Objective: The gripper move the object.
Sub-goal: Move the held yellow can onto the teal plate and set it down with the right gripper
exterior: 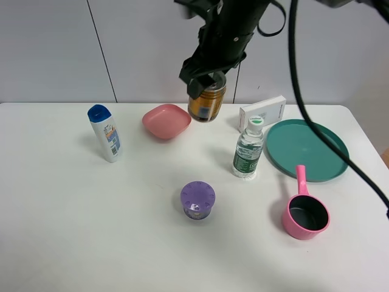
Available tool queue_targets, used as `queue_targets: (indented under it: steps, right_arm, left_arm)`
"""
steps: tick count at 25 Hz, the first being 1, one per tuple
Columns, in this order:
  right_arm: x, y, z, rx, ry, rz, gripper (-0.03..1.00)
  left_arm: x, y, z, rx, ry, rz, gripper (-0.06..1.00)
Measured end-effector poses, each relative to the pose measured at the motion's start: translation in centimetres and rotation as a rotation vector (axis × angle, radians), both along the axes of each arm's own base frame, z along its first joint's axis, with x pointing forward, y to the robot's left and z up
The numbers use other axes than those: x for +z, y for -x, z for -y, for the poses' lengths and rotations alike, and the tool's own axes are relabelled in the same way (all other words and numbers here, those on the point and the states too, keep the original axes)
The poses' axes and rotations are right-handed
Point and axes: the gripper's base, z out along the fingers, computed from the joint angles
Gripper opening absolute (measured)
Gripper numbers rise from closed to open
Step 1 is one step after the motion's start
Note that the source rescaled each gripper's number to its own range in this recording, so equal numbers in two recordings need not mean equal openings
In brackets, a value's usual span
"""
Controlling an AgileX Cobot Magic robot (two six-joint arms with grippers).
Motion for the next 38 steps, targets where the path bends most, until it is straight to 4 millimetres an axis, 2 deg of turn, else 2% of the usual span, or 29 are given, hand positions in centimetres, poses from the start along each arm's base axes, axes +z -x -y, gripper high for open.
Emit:
queue_targets:
  steps: [5, 13, 18, 27, 34, 38]
  right_arm:
    - [1.5, -1.5, 4.3, -0.108, -0.008, 0.036, 0.01]
    - [1.4, -3.3, 8.9, -0.22, 0.004, 0.033, 0.01]
    - [-0.2, -2.5, 11.8, -0.279, 0.06, -0.024, 0.01]
    - [-1.9, -1.4, 18.7, -0.443, 0.11, -0.1, 0.01]
    - [-5.7, -0.5, 22.5, -0.54, 0.145, -0.216, 0.01]
    - [-7.8, -0.8, 24.0, -0.58, 0.124, -0.164, 0.01]
  left_arm:
    - [0.0, 0.0, 0.0, 0.0, 0.0, 0.0, 1.0]
    - [0.0, 0.0, 0.0, 0.0, 0.0, 0.0, 1.0]
    - [0.0, 0.0, 0.0, 0.0, 0.0, 0.0, 1.0]
    - [0.0, 0.0, 0.0, 0.0, 0.0, 0.0, 1.0]
    - [0.0, 0.0, 0.0, 0.0, 0.0, 0.0, 1.0]
    - [0.0, 0.0, 0.0, 0.0, 0.0, 0.0, 1.0]
